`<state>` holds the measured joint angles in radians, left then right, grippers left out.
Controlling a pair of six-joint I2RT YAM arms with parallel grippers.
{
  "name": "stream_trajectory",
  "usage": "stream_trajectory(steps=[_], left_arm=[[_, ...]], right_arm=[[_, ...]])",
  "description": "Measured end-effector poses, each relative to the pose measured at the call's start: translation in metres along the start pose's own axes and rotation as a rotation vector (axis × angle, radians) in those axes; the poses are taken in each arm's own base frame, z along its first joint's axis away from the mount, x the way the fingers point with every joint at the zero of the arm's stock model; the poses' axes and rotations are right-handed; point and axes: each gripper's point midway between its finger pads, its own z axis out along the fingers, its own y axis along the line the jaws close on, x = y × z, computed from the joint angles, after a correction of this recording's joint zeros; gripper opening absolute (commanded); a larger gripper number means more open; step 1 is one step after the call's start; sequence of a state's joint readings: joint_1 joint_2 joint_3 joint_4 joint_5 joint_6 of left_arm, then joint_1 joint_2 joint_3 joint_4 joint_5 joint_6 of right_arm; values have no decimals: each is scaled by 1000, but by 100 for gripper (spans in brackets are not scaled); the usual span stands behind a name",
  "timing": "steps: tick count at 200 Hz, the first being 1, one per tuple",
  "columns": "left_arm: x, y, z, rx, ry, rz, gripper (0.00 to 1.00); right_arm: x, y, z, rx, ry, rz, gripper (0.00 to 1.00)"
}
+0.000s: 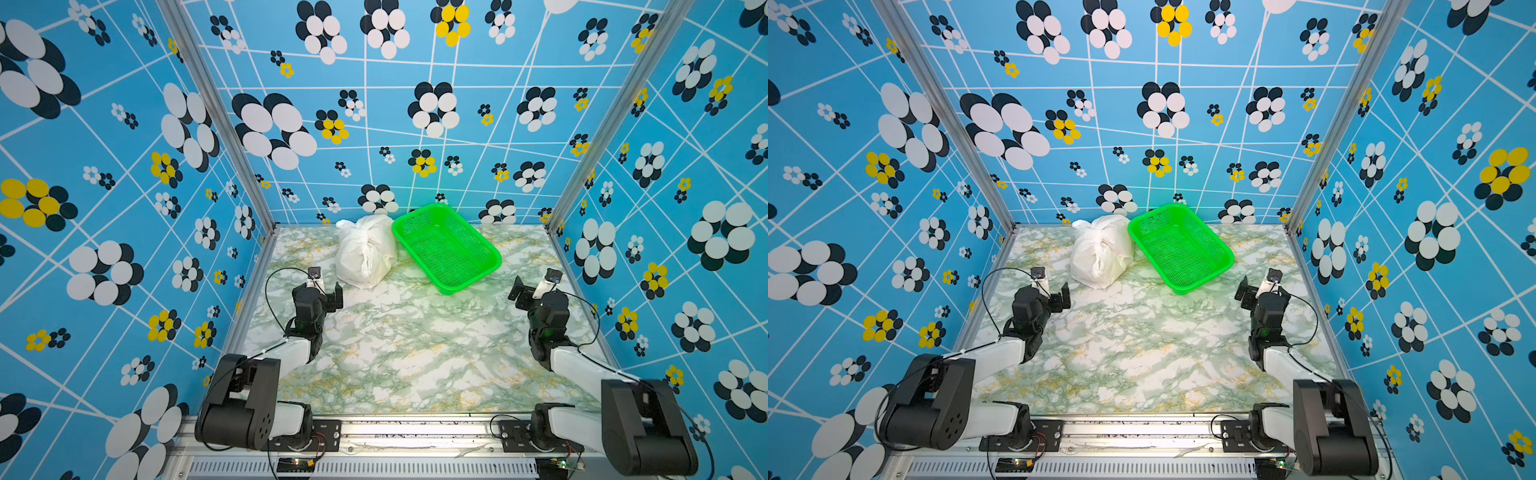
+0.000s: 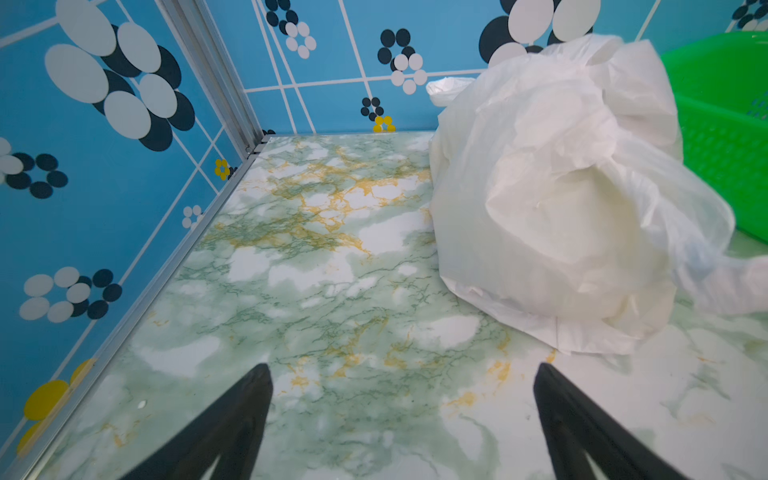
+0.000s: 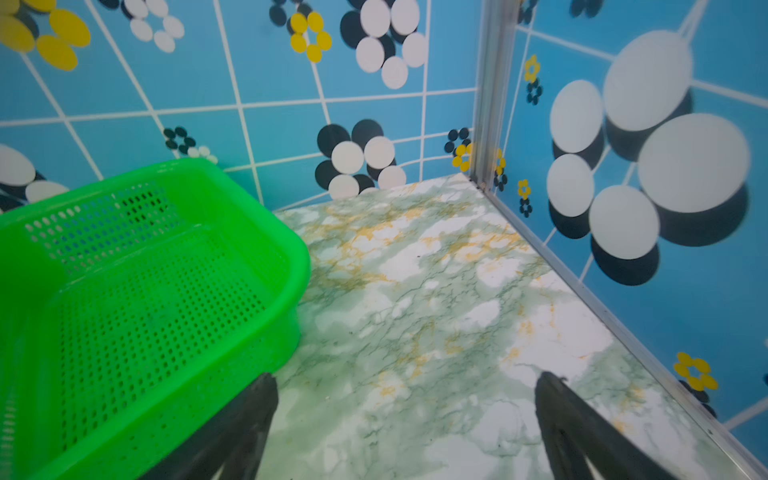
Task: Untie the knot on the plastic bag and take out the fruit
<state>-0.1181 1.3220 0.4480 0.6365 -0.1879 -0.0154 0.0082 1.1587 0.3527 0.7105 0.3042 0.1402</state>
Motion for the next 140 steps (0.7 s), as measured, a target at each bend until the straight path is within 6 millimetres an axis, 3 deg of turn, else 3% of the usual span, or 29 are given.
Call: stream_trajectory(steps=[12,35,55,82,111,140], left_arm=[[-21,2,-4,-10,-18,-37,99],[-49,6,-18,-7,-46,-129,99],[-67,-2,-38,81,-82,-211,99],[-85,-26,-57,256,-153,-281,99],[-65,-31,-44,332,-63,-421,99],[-48,-48,-38,440,28,-477,99]], right_arm=[[-12,-9,-10,40,-22,68,99],[-12,-25,-23,125,42,178,99],[-23,-22,-27,118,75,256,99],[-24,5,-34,-69,63,335,99],[-18,38,-34,-228,127,340,99],[-46,105,-47,-440,127,253,99]])
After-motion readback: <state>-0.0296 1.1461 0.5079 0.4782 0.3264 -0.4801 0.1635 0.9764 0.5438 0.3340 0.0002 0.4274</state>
